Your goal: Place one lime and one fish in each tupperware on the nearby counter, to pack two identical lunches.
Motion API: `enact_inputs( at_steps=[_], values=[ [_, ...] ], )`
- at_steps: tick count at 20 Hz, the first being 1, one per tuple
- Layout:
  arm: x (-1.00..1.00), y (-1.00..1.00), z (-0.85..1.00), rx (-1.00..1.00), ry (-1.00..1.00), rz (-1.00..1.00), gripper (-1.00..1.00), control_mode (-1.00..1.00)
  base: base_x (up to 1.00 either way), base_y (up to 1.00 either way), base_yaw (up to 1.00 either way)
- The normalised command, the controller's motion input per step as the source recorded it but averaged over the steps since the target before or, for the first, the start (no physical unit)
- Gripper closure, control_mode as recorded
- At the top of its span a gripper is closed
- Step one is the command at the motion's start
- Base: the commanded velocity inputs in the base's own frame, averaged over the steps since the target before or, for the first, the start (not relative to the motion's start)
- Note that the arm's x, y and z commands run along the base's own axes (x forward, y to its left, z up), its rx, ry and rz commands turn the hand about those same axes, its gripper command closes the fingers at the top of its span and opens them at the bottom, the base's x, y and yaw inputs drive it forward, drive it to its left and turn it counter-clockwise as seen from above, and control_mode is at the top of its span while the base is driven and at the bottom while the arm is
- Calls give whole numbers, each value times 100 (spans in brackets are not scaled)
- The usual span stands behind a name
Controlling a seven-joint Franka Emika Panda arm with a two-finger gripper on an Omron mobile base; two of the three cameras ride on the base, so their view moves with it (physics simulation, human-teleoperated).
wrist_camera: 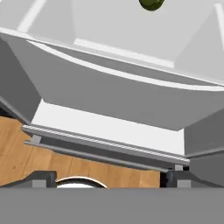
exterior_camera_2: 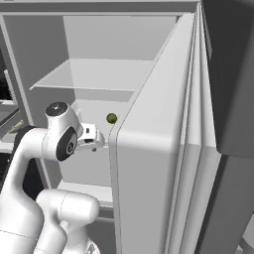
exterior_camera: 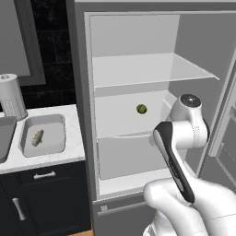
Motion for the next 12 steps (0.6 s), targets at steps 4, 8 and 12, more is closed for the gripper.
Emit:
enact_inputs(
  at_steps=[4, 8, 12],
  values=[
    [96, 0, -1, 0, -14, 0, -100, -100, 0, 0, 0],
    [63, 0, -7, 0, -17, -4, -100, -100, 0, 0, 0],
    [61, 0, 0, 4, -10, -13, -100, -100, 0, 0, 0]
  ],
)
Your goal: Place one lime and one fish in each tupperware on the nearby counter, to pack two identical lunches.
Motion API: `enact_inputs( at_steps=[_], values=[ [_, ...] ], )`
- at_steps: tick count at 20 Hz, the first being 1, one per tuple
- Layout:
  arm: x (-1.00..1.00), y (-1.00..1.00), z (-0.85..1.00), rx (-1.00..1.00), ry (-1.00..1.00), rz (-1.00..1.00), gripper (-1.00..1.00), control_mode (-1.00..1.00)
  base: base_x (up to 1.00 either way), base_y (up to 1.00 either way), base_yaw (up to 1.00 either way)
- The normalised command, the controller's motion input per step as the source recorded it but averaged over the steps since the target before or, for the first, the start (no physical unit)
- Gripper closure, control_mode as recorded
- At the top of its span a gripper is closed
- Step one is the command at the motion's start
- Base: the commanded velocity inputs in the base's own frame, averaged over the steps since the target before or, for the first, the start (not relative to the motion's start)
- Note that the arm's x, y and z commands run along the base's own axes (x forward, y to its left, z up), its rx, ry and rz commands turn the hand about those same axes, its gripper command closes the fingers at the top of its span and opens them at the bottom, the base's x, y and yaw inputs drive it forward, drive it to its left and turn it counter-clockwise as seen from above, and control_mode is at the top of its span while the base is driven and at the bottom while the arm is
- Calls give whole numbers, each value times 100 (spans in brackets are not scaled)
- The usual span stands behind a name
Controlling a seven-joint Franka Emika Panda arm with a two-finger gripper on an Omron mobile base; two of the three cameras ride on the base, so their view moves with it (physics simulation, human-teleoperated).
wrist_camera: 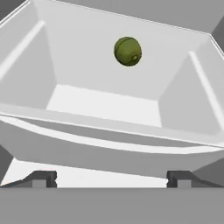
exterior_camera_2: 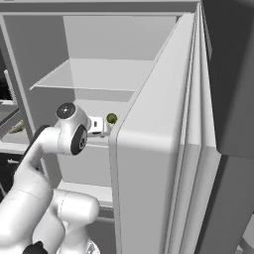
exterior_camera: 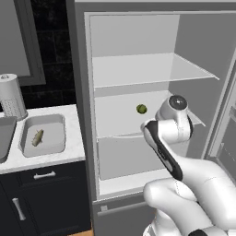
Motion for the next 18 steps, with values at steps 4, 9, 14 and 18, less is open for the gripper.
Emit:
enact_inputs(
  at_steps=[4, 9, 14, 18],
  values=[
    [58, 0, 0, 12, -1, -16, -100, -100, 0, 0, 0],
    [32, 0, 0, 22, 0, -17, -100, -100, 0, 0, 0],
    [29, 0, -2, 14, 0, -12, -100, -100, 0, 0, 0],
    [49, 0, -24, 0, -8, -3, -100, -100, 0, 0, 0]
  ],
)
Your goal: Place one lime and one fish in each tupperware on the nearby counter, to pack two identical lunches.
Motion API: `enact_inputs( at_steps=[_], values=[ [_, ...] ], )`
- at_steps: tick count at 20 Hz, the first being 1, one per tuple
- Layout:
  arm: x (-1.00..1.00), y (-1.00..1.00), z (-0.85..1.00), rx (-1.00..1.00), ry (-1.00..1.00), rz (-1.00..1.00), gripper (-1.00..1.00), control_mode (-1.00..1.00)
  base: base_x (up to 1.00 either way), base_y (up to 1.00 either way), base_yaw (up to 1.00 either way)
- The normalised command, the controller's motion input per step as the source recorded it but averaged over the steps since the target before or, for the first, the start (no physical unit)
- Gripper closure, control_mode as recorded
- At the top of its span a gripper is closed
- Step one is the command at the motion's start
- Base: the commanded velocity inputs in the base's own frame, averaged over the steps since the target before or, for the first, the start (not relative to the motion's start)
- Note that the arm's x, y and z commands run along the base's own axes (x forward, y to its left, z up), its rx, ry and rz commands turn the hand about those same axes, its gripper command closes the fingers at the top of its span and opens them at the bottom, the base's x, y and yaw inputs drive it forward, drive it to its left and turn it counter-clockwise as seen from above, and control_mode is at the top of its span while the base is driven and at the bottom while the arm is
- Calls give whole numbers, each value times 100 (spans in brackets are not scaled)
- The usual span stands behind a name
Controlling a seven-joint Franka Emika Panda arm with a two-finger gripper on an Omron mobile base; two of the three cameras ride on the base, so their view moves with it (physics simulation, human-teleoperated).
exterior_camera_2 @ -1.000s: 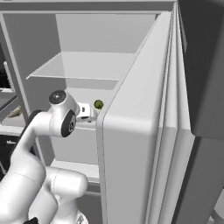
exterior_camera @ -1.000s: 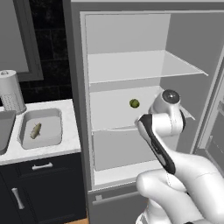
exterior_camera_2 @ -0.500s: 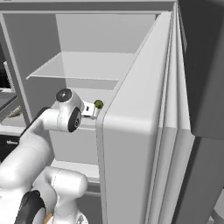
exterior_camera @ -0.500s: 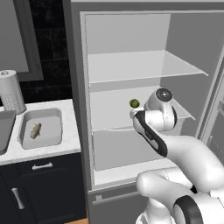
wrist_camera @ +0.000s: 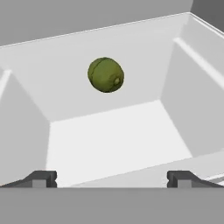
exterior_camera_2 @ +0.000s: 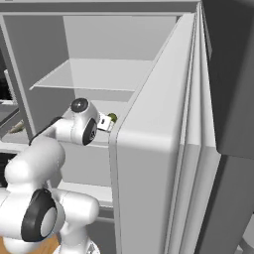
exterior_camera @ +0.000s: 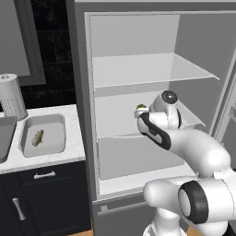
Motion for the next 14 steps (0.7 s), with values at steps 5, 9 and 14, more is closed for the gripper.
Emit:
enact_inputs(
  at_steps=[5, 9, 14],
  values=[
    [48, 0, -20, 0, -8, 0, -100, -100, 0, 0, 0],
    [39, 0, 0, 0, 0, -1, -100, -100, 0, 0, 0],
    [34, 0, 0, 0, 0, -2, -100, -100, 0, 0, 0]
  ],
)
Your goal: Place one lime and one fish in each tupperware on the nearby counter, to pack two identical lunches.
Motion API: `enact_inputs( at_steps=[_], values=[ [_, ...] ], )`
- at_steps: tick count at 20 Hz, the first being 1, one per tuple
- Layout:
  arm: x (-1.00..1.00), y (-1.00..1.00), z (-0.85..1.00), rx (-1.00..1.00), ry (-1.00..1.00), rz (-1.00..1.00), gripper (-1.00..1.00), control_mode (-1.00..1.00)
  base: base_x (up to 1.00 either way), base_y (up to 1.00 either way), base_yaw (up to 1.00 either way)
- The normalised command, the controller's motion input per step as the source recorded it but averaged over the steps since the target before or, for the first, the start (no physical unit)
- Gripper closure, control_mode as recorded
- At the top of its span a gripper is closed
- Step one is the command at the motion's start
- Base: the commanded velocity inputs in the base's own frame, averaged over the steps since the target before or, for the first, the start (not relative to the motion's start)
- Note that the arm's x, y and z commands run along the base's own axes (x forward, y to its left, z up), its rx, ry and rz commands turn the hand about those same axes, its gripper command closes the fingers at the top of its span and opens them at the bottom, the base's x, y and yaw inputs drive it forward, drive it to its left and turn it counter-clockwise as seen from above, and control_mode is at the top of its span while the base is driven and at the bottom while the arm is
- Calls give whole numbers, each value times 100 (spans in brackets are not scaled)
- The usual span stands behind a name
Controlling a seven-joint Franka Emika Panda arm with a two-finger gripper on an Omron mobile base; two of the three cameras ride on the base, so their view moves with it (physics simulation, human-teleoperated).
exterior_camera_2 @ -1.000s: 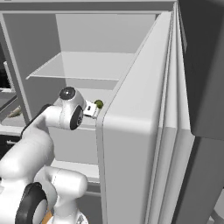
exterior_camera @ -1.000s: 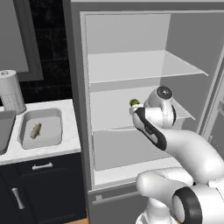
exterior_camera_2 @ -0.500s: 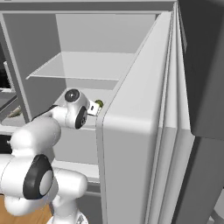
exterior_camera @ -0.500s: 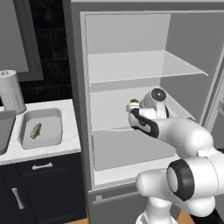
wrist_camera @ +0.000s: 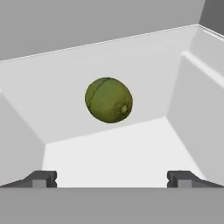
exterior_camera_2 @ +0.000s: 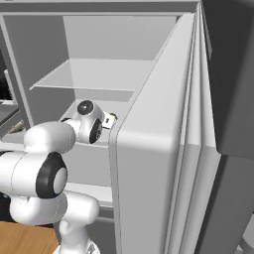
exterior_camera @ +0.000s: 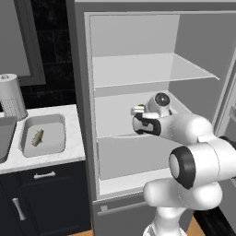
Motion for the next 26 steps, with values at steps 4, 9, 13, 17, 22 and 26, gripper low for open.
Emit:
enact_inputs(
  at_steps=[4, 9, 13, 17, 22, 26],
  values=[
    [28, 0, 0, 0, 0, 0, -100, -100, 0, 0, 0],
    [29, -2, 0, 0, 0, 0, -100, -100, 0, 0, 0],
    [23, -10, -2, 0, 0, 0, -100, -100, 0, 0, 0],
    [12, -9, -8, 0, 0, 0, -100, -100, 0, 0, 0],
    [11, -2, -14, 0, 0, 0, -100, -100, 0, 0, 0],
    [28, 0, -11, 0, 0, 0, -100, -100, 0, 0, 0]
  ],
)
